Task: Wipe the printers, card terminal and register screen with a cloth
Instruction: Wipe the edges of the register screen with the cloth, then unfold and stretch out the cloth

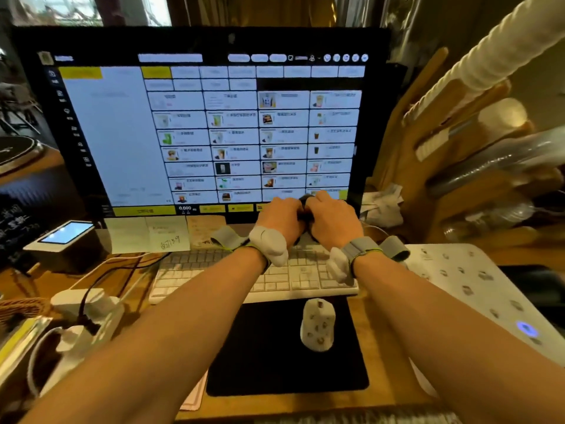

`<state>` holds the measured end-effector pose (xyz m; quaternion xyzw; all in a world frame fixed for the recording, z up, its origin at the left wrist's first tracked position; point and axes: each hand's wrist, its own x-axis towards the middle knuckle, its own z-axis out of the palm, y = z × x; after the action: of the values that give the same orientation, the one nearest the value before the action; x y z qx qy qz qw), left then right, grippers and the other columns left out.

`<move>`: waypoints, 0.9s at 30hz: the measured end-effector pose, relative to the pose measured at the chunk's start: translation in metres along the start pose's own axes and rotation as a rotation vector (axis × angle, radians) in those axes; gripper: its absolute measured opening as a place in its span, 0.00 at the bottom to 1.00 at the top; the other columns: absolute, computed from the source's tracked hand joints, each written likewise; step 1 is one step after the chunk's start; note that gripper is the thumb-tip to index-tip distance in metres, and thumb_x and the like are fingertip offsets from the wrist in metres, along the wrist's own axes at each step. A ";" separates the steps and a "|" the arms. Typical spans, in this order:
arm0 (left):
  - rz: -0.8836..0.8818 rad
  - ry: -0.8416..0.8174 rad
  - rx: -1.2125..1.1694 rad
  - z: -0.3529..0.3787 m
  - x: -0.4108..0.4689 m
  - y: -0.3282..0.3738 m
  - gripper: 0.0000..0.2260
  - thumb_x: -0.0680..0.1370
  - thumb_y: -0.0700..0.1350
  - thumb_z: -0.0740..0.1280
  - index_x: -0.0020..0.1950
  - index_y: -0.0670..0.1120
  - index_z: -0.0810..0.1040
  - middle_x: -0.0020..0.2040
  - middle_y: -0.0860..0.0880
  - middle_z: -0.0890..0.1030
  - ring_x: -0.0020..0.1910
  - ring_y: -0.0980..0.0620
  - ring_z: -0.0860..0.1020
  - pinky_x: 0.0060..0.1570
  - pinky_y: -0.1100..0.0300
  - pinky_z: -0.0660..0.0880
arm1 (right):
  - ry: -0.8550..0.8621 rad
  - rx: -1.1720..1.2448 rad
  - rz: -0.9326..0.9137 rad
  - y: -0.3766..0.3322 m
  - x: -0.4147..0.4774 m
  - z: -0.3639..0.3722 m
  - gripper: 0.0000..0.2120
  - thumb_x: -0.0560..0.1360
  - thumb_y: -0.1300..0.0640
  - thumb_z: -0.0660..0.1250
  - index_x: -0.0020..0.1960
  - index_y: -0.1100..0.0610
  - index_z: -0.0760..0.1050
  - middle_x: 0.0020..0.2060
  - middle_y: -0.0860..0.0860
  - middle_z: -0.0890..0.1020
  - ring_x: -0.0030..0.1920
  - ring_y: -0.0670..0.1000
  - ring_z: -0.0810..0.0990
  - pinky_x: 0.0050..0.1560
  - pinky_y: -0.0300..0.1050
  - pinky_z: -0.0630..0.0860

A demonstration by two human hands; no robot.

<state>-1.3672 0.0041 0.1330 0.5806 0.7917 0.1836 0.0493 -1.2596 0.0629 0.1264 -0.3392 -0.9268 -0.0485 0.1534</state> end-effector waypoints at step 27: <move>0.234 0.047 -0.394 -0.045 0.037 0.095 0.08 0.77 0.43 0.66 0.54 0.43 0.82 0.51 0.43 0.82 0.49 0.46 0.78 0.47 0.55 0.74 | 0.049 0.679 0.396 0.079 -0.028 -0.084 0.13 0.65 0.51 0.73 0.46 0.52 0.74 0.42 0.52 0.81 0.43 0.52 0.80 0.44 0.49 0.78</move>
<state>-1.3067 0.0529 0.2124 0.6432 0.6687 0.3527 0.1217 -1.1674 0.0904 0.1957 -0.4401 -0.8029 0.2832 0.2856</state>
